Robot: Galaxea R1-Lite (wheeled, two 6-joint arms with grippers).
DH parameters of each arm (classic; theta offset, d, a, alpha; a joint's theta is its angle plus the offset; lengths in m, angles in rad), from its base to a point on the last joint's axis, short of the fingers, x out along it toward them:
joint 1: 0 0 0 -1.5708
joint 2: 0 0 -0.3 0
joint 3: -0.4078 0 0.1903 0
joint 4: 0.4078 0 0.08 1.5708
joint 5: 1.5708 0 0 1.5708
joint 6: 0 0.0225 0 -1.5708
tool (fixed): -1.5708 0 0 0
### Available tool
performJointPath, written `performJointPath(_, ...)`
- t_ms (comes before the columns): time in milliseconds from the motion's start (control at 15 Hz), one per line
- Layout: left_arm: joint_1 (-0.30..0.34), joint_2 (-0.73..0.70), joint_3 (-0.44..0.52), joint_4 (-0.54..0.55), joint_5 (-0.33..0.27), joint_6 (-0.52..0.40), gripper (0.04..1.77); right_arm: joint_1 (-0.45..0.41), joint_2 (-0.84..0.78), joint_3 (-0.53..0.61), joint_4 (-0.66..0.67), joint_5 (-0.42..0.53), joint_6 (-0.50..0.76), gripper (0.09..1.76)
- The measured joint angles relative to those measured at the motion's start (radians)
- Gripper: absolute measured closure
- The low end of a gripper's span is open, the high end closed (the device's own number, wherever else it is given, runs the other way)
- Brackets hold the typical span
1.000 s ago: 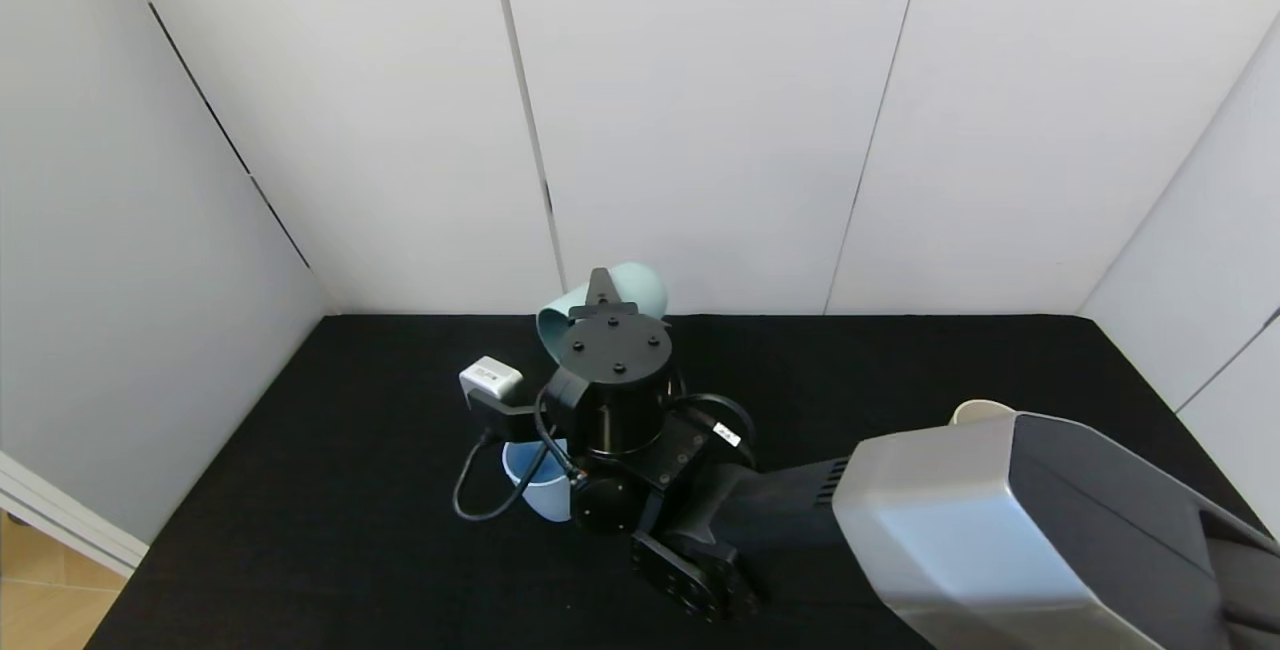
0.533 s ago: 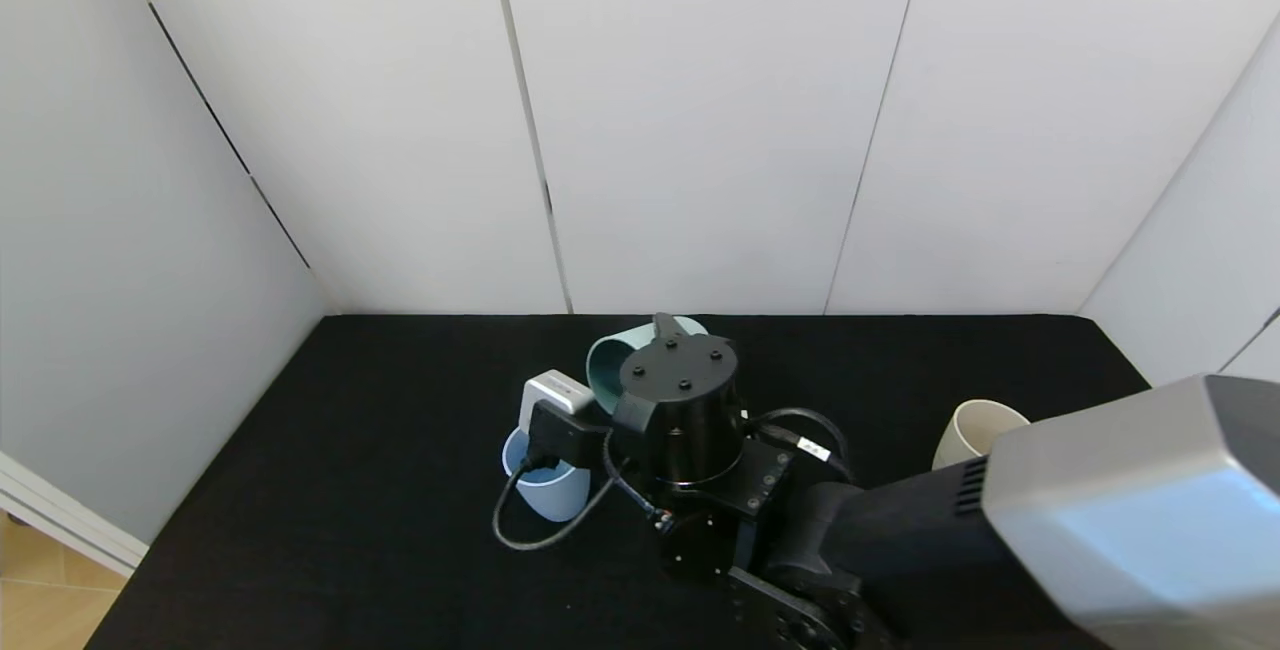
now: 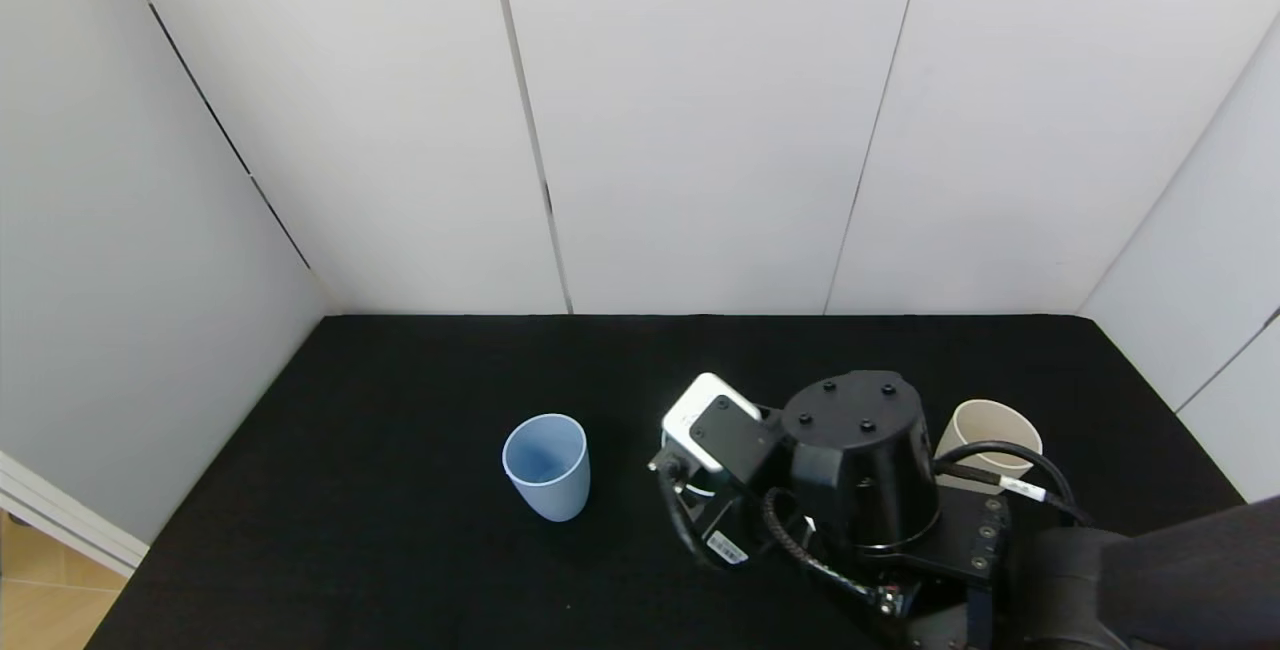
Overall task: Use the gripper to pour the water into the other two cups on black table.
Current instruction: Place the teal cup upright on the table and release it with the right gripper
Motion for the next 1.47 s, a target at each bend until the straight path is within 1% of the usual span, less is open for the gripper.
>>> performJointPath(67, 0.000, 0.000, 0.000, 0.000, 0.000, 0.000, 0.09, -0.005, -0.029, 0.048, -0.020, 0.035, 0.100, 0.64)
performJointPath(200, 0.000, 0.000, 0.000, 0.000, 0.000, 0.000, 0.09, -0.013, -0.073, 0.118, -0.088, 0.054, 0.271, 0.64)
performJointPath(333, 0.000, 0.000, 0.000, 0.000, 0.000, 0.000, 0.09, -0.028, -0.096, 0.173, -0.156, 0.050, 0.371, 0.64)
performJointPath(467, 0.000, 0.000, 0.000, 0.000, 0.000, 0.000, 0.09, -0.062, -0.104, 0.233, -0.238, 0.053, 0.430, 0.64)
performJointPath(667, 0.000, 0.000, 0.000, 0.000, 0.000, 0.000, 0.09, -0.117, -0.088, 0.313, -0.350, 0.080, 0.444, 0.64)
performJointPath(867, 0.000, 0.000, 0.000, 0.000, 0.000, 0.000, 0.09, -0.146, -0.075, 0.340, -0.375, 0.087, 0.444, 0.64)
performJointPath(1133, 0.000, 0.000, 0.000, 0.000, 0.000, 0.000, 0.09, -0.163, -0.017, 0.339, -0.390, 0.089, 0.462, 0.64)
performJointPath(1333, 0.000, 0.000, 0.000, 0.000, 0.000, 0.000, 0.09, -0.163, 0.075, 0.333, -0.474, 0.089, 0.474, 0.64)
performJointPath(1467, 0.000, 0.000, 0.000, 0.000, 0.000, 0.000, 0.09, -0.167, 0.125, 0.330, -0.486, 0.089, 0.474, 0.64)
